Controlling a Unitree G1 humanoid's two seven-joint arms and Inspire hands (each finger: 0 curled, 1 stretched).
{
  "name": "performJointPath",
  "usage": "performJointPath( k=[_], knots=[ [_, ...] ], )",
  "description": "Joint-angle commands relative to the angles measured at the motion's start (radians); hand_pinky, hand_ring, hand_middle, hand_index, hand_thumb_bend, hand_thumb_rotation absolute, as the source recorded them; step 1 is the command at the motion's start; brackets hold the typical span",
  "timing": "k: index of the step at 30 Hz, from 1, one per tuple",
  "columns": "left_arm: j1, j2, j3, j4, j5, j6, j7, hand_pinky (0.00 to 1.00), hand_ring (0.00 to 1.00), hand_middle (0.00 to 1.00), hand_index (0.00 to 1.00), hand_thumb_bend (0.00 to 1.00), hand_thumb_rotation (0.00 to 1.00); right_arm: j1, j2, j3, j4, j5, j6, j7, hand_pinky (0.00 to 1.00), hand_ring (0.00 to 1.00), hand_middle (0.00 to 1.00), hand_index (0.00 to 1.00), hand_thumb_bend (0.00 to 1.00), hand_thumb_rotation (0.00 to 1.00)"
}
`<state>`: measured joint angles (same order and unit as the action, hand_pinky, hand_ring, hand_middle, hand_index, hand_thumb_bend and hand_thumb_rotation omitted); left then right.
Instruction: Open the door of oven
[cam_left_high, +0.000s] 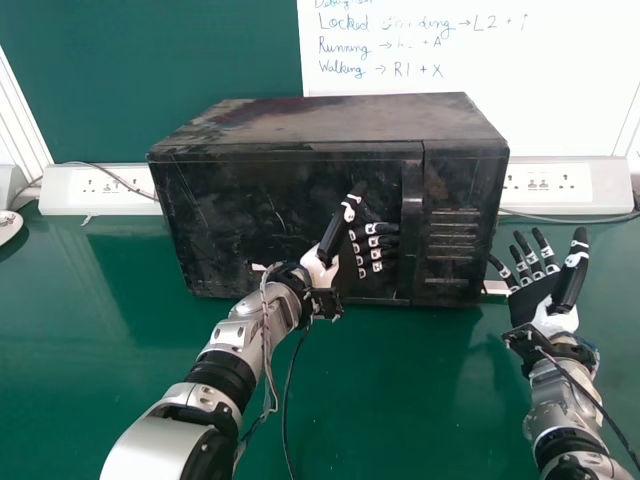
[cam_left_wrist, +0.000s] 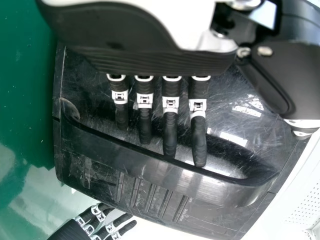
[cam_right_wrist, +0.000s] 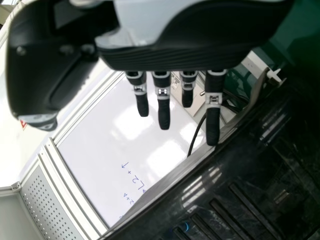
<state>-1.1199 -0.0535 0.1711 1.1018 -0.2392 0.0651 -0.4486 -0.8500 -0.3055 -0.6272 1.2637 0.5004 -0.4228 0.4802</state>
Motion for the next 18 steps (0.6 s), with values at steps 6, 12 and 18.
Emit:
performJointPath(
  k=[6,12,18],
  knots=[
    [-0.065,-0.086,-0.035,0.003,0.003,-0.034,-0.111,0.61,0.81,0.85,0.92,0.89,0.84,-0.011,0.016,0.002,-0.012,0.006,0.01,0.012,0.88,0.99,1.0,1.0,1.0,0.77],
    [-0.069,-0.085,-0.045,0.016,0.014,-0.058,-0.146,0.61,0.81,0.87,0.9,0.91,0.84,-0.011,0.013,0.0,-0.008,0.012,0.014,0.021,0.87,0.99,1.0,1.0,1.0,0.76],
    [-0.074,-0.078,-0.061,0.027,0.031,-0.082,-0.193,0.59,0.78,0.83,0.83,0.92,0.85,-0.012,0.012,0.001,-0.007,0.012,0.016,0.021,0.89,1.0,1.0,1.0,1.0,0.76]
  ],
)
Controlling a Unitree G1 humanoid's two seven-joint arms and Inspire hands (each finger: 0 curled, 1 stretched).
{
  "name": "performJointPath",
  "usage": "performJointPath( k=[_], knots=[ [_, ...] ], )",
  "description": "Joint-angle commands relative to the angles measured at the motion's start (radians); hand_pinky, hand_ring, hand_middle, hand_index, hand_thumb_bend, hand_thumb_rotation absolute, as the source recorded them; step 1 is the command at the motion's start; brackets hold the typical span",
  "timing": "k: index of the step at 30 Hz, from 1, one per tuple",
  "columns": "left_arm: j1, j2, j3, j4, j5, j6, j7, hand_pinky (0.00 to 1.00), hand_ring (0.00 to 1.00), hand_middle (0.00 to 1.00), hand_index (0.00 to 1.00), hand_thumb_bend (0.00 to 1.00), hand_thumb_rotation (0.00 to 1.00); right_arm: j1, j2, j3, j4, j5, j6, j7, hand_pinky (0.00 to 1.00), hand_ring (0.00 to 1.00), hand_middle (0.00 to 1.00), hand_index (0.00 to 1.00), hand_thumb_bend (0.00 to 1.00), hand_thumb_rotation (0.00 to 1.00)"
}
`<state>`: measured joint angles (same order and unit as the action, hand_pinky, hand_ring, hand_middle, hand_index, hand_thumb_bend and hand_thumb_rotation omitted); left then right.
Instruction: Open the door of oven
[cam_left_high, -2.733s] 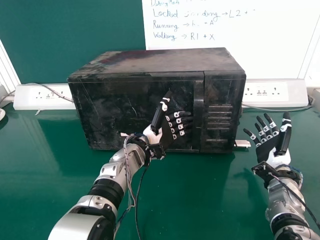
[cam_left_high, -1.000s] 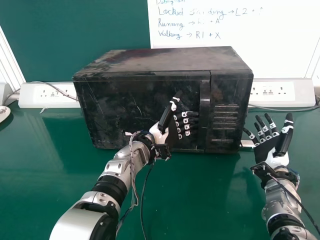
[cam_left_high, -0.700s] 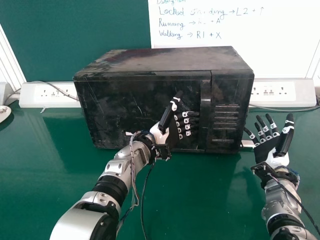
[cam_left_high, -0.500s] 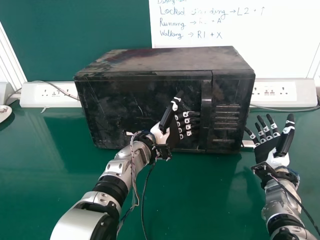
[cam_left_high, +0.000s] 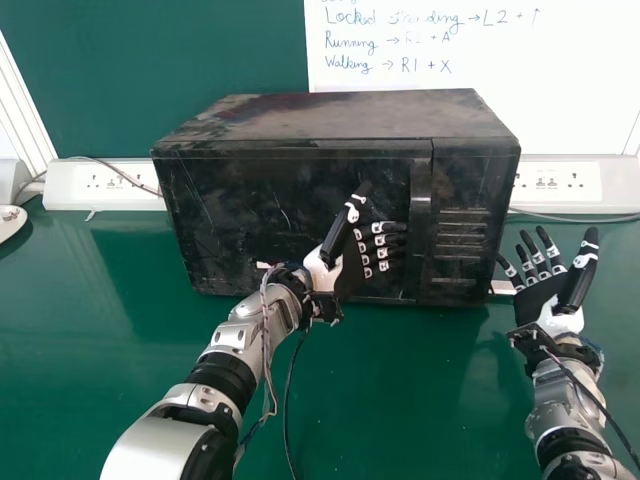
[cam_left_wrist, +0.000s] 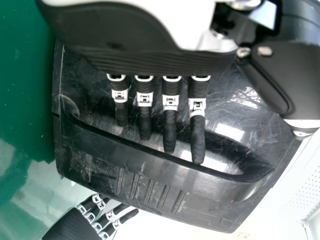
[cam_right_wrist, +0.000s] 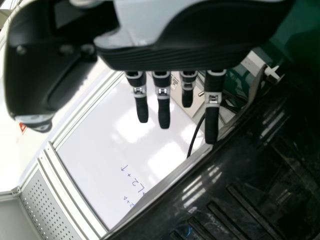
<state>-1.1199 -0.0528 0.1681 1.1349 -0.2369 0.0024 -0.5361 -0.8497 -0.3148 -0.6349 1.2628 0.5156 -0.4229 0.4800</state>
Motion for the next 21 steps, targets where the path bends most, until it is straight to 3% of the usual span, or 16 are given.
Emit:
performJointPath(
  k=[1,12,21],
  knots=[
    [-0.074,-0.077,-0.061,-0.005,0.032,-0.025,-0.112,0.59,0.78,0.82,0.83,0.93,0.85,-0.013,0.022,0.009,-0.006,-0.003,0.017,0.02,0.9,1.0,1.0,1.0,1.0,0.76],
    [-0.079,-0.072,-0.074,0.014,0.035,-0.044,-0.221,0.55,0.74,0.78,0.77,0.94,0.85,-0.012,0.023,0.018,-0.008,-0.01,0.01,0.01,0.84,0.99,1.0,1.0,1.0,0.78],
    [-0.079,-0.076,-0.069,0.017,0.022,-0.065,-0.327,0.55,0.73,0.76,0.78,0.95,0.83,-0.004,0.015,0.047,-0.005,-0.042,-0.018,-0.01,0.89,0.99,1.0,1.0,1.0,0.83]
  ],
)
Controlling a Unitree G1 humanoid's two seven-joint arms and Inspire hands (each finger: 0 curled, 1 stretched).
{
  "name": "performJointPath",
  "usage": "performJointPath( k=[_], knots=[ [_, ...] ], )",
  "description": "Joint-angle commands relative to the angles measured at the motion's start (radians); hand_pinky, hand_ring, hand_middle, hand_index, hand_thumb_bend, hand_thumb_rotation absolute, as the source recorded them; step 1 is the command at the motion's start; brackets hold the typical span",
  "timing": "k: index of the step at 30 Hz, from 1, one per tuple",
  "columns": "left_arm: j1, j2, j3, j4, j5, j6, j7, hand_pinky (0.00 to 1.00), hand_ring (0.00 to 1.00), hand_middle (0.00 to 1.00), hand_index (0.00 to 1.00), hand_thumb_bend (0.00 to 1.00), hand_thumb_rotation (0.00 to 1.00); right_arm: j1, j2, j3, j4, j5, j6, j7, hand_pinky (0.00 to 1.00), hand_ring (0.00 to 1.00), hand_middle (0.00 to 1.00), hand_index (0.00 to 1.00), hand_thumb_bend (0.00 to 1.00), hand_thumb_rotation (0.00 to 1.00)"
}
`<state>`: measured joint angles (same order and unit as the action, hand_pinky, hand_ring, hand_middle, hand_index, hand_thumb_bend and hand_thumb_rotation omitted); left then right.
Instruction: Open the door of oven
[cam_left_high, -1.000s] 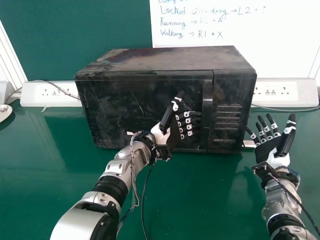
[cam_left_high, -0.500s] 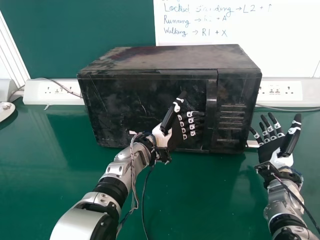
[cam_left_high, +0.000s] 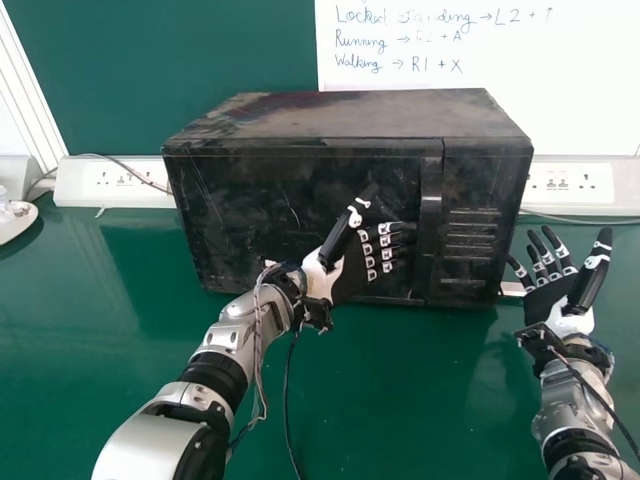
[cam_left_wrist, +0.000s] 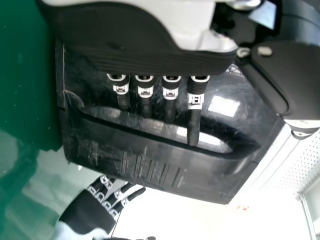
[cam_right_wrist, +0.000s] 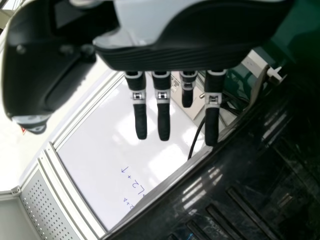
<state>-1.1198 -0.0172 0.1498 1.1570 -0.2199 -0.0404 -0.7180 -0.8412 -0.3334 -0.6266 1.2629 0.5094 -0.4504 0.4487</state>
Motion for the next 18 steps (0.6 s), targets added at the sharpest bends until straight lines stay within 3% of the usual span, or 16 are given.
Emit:
performJointPath(
  k=[1,10,18],
  knots=[
    [-0.08,-0.111,-0.05,-0.005,0.005,-0.025,-0.154,0.55,0.73,0.76,0.78,0.96,0.83,-0.013,0.034,0.039,-0.005,-0.036,0.009,0.021,0.89,0.99,1.0,1.0,1.0,0.83],
    [-0.086,-0.118,-0.036,0.01,0.004,-0.048,-0.208,0.53,0.72,0.76,0.8,0.96,0.84,-0.013,0.035,0.036,-0.005,-0.026,0.008,0.034,0.89,0.96,1.0,1.0,1.0,0.82],
    [-0.078,-0.134,-0.015,0.003,-0.012,-0.023,-0.15,0.59,0.78,0.84,0.91,0.94,0.82,-0.016,0.037,0.029,-0.003,-0.018,0.016,0.033,0.8,0.95,1.0,1.0,1.0,0.8]
  ],
)
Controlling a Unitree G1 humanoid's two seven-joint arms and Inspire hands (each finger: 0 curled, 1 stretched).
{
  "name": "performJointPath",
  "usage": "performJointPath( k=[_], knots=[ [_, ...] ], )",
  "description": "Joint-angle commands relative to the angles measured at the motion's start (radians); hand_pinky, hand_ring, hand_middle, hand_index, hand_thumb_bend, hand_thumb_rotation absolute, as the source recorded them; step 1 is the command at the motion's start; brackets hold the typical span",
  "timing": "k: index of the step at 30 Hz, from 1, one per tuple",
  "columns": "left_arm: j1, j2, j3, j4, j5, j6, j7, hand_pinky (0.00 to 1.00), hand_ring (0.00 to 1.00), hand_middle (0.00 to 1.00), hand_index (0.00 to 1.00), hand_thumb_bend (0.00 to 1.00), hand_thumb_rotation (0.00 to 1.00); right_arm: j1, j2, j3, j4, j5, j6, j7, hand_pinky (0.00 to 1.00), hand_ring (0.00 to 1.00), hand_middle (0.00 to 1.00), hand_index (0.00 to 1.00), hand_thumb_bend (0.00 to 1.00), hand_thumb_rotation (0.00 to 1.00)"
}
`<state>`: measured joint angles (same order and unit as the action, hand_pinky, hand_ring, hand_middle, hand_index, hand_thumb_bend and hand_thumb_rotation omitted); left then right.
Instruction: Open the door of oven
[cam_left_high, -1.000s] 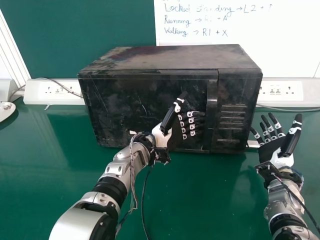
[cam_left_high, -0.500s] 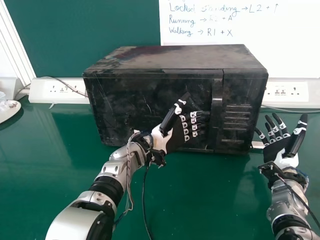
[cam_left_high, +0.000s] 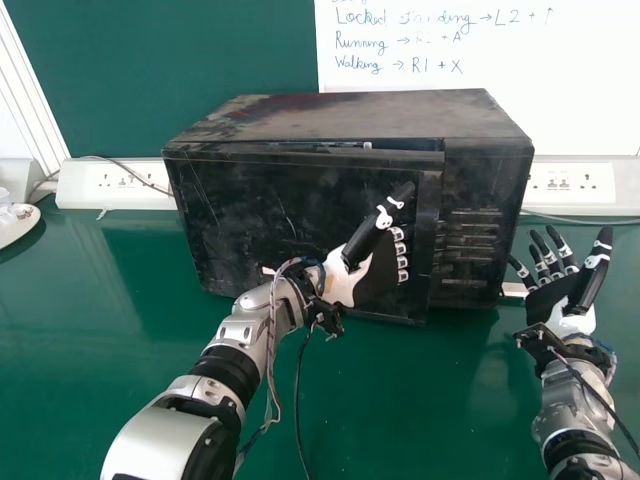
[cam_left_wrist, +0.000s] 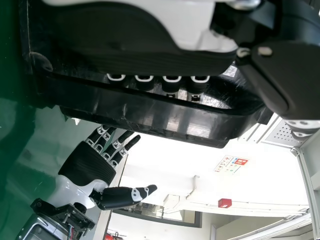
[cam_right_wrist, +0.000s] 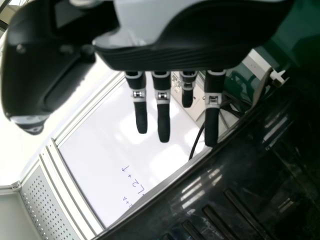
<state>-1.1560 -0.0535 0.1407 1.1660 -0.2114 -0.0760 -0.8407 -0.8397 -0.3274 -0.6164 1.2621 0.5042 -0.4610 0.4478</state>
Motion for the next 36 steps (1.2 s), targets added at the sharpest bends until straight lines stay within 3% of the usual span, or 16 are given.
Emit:
performJointPath(
  k=[1,5,10,16,21,27,36],
  knots=[
    [-0.04,-0.102,0.002,-0.008,-0.027,0.02,-0.008,0.6,0.79,0.84,0.91,0.94,0.81,-0.018,0.031,0.019,-0.002,-0.013,0.027,0.031,0.81,0.96,1.0,1.0,1.0,0.8],
    [-0.033,-0.118,0.036,-0.011,-0.048,0.036,0.058,0.61,0.79,0.85,0.93,0.92,0.8,-0.02,0.033,0.015,-0.003,-0.008,0.034,0.033,0.89,1.0,1.0,1.0,1.0,0.8],
    [-0.031,-0.121,0.047,-0.011,-0.052,0.037,0.084,0.6,0.78,0.83,0.88,0.89,0.82,-0.021,0.036,0.009,-0.007,0.002,0.04,0.041,0.85,0.99,1.0,1.0,1.0,0.77],
    [-0.028,-0.115,0.03,-0.016,-0.03,0.027,0.102,0.51,0.69,0.75,0.79,0.89,0.78,-0.018,0.034,0.021,-0.008,-0.016,0.028,0.034,0.86,0.99,1.0,1.0,1.0,0.8],
    [-0.024,-0.114,0.017,-0.022,-0.014,0.039,0.157,0.42,0.59,0.65,0.72,0.86,0.76,-0.022,0.038,0.004,-0.009,0.006,0.042,0.049,0.82,0.97,1.0,1.0,1.0,0.77],
    [-0.022,-0.106,-0.008,-0.034,0.015,0.047,0.2,0.36,0.51,0.6,0.72,0.84,0.78,-0.022,0.037,0.015,-0.008,-0.006,0.036,0.03,0.86,1.0,1.0,1.0,1.0,0.78],
    [-0.024,-0.099,-0.033,-0.038,0.031,0.051,0.194,0.28,0.42,0.53,0.71,0.84,0.79,-0.025,0.04,0.006,-0.008,0.006,0.046,0.033,0.82,0.99,1.0,1.0,1.0,0.76]
  ],
)
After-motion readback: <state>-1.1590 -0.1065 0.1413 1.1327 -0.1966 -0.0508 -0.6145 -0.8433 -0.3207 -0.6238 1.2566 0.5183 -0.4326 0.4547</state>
